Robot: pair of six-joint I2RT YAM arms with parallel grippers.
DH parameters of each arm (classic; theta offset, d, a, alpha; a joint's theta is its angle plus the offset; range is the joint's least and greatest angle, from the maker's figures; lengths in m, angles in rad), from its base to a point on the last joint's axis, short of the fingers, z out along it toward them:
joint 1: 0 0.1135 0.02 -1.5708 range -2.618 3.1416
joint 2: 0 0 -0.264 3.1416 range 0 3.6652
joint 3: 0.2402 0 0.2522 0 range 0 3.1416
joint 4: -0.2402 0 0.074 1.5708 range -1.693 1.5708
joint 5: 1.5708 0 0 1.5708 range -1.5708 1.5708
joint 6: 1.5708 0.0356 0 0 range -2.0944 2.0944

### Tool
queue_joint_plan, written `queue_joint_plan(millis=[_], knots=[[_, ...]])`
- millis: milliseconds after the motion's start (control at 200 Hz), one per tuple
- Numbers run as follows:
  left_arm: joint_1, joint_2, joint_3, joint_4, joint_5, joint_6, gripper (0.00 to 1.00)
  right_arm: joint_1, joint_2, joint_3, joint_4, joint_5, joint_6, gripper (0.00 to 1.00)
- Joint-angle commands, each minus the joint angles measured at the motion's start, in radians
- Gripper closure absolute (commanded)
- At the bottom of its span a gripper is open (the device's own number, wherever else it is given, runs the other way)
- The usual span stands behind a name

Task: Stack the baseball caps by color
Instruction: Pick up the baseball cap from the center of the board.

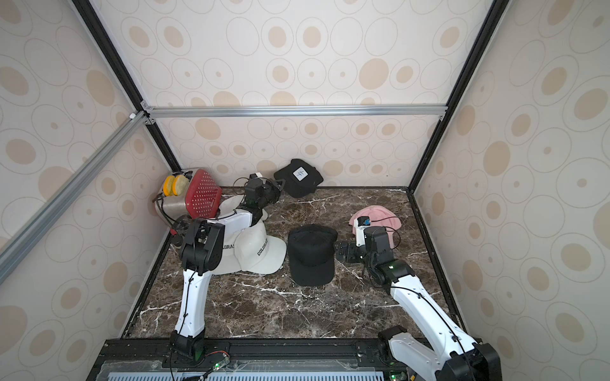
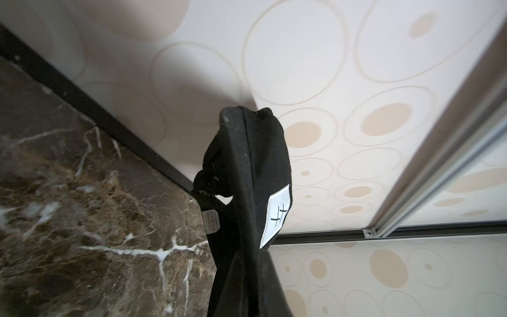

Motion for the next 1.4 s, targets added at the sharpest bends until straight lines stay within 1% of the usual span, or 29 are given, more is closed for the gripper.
queue_joint_plan(millis=[0, 160, 275, 396, 456, 501, 576, 621, 676, 721, 781, 876, 946, 1036, 1117, 1212, 1272, 1397], knots=[[0.011, -0.101, -0.091, 0.170, 0.035, 0.025, 1.00, -0.005, 0.010, 0.055, 0.048, 0.034, 0.001, 0.00], [0.011, -0.257, -0.291, 0.246, 0.053, 0.043, 1.00, -0.007, 0.065, 0.146, 0.037, -0.012, -0.021, 0.00], [0.011, -0.383, -0.459, 0.310, 0.043, 0.069, 1.00, -0.009, 0.080, 0.155, 0.084, -0.052, -0.008, 0.00], [0.004, -0.497, -0.612, 0.352, 0.016, 0.075, 1.00, -0.011, 0.101, 0.161, 0.134, -0.181, 0.008, 0.00], [-0.003, -0.533, -0.675, 0.397, -0.011, 0.036, 1.00, -0.012, 0.123, 0.163, 0.152, -0.246, 0.049, 0.00], [-0.012, -0.550, -0.716, 0.441, -0.038, -0.006, 1.00, -0.011, 0.137, 0.159, 0.173, -0.282, 0.110, 0.00], [-0.038, -0.569, -0.778, 0.520, -0.106, -0.095, 1.00, -0.012, 0.162, 0.133, 0.260, -0.349, 0.222, 0.01], [-0.061, -0.572, -0.813, 0.576, -0.160, -0.145, 1.00, -0.011, 0.174, 0.115, 0.317, -0.368, 0.298, 0.02], [-0.086, -0.571, -0.841, 0.653, -0.200, -0.198, 1.00, -0.011, 0.189, 0.093, 0.401, -0.387, 0.381, 0.02], [-0.102, -0.570, -0.848, 0.688, -0.210, -0.238, 1.00, -0.010, 0.201, 0.087, 0.447, -0.399, 0.418, 0.02], [-0.117, -0.571, -0.848, 0.709, -0.207, -0.272, 1.00, -0.010, 0.219, 0.102, 0.466, -0.409, 0.425, 0.02], [-0.132, -0.575, -0.837, 0.734, -0.168, -0.273, 1.00, -0.015, 0.239, 0.154, 0.429, -0.413, 0.349, 0.02], [-0.132, -0.578, -0.832, 0.754, -0.120, -0.252, 1.00, -0.035, 0.243, 0.221, 0.330, -0.385, 0.239, 0.01], [-0.132, -0.584, -0.830, 0.775, -0.052, -0.209, 1.00, -0.088, 0.256, 0.318, 0.197, -0.397, 0.126, 0.00], [-0.133, -0.589, -0.815, 0.774, 0.047, -0.148, 1.00, -0.138, 0.285, 0.374, 0.160, -0.473, 0.102, 0.00], [-0.132, -0.588, -0.816, 0.774, 0.149, -0.116, 1.00, -0.139, 0.324, 0.430, 0.118, -0.535, 0.064, 0.00], [-0.133, -0.593, -0.831, 0.775, 0.191, -0.105, 1.00, -0.140, 0.340, 0.455, 0.091, -0.549, 0.038, 0.00], [-0.132, -0.644, -0.880, 0.774, 0.279, -0.037, 1.00, -0.140, 0.347, 0.461, 0.095, -0.575, 0.017, 0.00]])
